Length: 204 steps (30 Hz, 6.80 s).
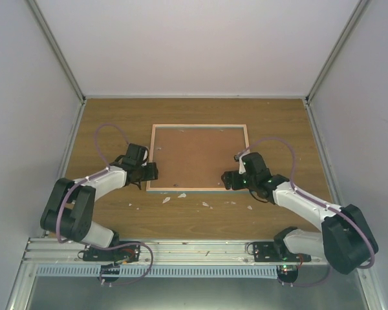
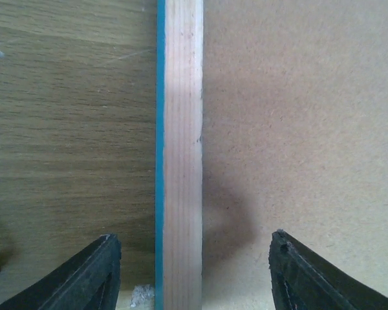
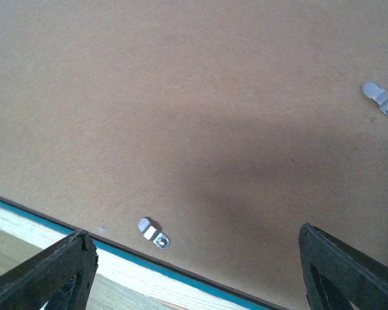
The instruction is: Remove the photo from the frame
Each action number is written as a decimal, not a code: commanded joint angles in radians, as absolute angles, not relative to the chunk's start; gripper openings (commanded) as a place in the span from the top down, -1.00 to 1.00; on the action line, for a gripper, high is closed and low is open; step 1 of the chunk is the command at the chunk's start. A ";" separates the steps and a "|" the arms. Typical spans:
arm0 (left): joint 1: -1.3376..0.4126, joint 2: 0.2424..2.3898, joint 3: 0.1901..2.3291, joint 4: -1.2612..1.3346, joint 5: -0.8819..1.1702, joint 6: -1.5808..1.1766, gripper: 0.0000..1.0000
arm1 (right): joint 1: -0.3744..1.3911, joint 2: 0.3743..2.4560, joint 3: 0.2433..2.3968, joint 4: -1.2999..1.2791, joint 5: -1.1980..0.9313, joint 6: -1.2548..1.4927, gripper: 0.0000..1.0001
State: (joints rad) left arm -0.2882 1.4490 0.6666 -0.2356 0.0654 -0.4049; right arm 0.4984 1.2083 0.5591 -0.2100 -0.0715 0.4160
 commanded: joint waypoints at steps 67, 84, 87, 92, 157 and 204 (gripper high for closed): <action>-0.395 1.145 0.694 -0.413 0.033 -0.452 1.00 | 1.393 1.847 0.871 -0.150 1.144 0.087 -0.46; -0.397 1.117 0.726 -0.439 0.025 -0.456 0.92 | 1.335 1.805 0.803 0.150 1.159 -0.227 0.68; -0.397 1.100 0.746 -0.455 0.011 -0.454 0.86 | 1.334 1.765 0.794 0.173 1.152 -0.274 0.83; -0.394 1.069 0.782 -0.490 -0.024 -0.453 0.69 | 1.334 1.686 0.788 0.197 1.123 -0.350 0.97; -0.386 0.574 0.772 -0.499 -0.061 -0.464 -0.75 | 1.043 1.217 1.436 -0.395 0.250 0.513 0.99; -0.386 1.192 0.680 -0.187 0.182 -0.464 -0.59 | -0.108 1.769 0.917 -0.168 -0.910 0.348 0.99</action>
State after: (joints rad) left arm -0.3901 1.1400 0.6960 -0.2955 0.1390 -0.4786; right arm -0.0849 1.7226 0.9329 -0.2226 -1.0332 0.5285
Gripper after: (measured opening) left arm 0.802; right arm 0.224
